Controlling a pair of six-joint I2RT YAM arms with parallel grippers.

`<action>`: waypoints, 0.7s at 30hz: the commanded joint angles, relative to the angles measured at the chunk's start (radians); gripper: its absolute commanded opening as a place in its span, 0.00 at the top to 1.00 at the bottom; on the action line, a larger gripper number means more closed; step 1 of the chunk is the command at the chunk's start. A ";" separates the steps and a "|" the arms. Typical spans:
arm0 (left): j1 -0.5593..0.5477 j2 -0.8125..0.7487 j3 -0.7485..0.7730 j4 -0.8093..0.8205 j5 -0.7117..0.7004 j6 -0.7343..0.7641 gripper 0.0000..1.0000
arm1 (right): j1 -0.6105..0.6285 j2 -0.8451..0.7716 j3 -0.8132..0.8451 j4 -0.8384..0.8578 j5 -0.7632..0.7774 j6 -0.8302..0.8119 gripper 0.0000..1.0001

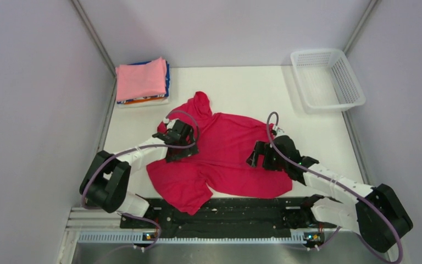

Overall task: Fold and stack the t-shirts
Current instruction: Flatten out the tshirt

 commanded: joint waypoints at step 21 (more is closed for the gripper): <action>-0.009 0.129 0.183 0.174 0.268 0.162 0.01 | -0.183 0.391 0.386 0.105 0.238 -0.091 0.13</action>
